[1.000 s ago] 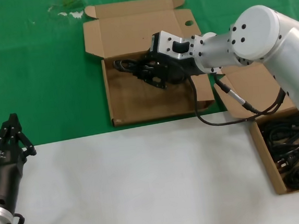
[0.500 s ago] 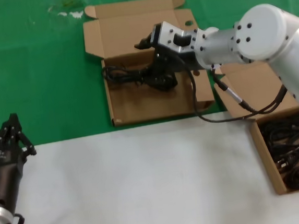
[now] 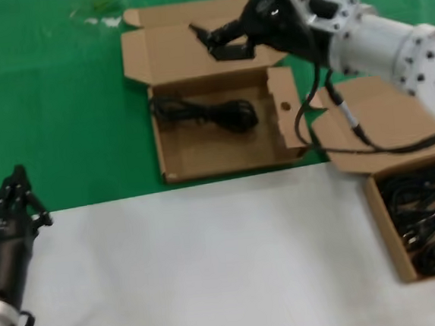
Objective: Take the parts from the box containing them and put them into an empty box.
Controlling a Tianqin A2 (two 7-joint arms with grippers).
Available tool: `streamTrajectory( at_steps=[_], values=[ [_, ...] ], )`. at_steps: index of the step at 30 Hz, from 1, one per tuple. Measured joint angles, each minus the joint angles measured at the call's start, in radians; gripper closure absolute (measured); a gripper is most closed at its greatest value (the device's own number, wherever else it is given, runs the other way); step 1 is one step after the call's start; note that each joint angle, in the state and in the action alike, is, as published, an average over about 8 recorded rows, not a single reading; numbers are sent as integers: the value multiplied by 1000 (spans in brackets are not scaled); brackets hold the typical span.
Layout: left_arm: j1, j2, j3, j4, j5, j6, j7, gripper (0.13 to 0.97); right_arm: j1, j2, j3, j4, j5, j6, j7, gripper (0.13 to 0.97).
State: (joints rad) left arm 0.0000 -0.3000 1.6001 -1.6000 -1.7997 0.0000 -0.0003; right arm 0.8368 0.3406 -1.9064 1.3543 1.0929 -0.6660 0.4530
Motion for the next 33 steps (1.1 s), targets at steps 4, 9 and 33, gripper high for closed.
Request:
streamTrajectory(
  at_steps=[4, 9, 33],
  values=[
    [0, 0, 0, 0, 0, 0, 0, 957, -66, 0, 49, 78, -10, 32, 37, 390],
    [0, 0, 0, 0, 0, 0, 0, 955, -81, -1, 60, 95, -13, 39, 44, 313],
    [0, 0, 0, 0, 0, 0, 0, 782, -213, -8, 103, 122, 113, 148, -42, 132]
  ],
)
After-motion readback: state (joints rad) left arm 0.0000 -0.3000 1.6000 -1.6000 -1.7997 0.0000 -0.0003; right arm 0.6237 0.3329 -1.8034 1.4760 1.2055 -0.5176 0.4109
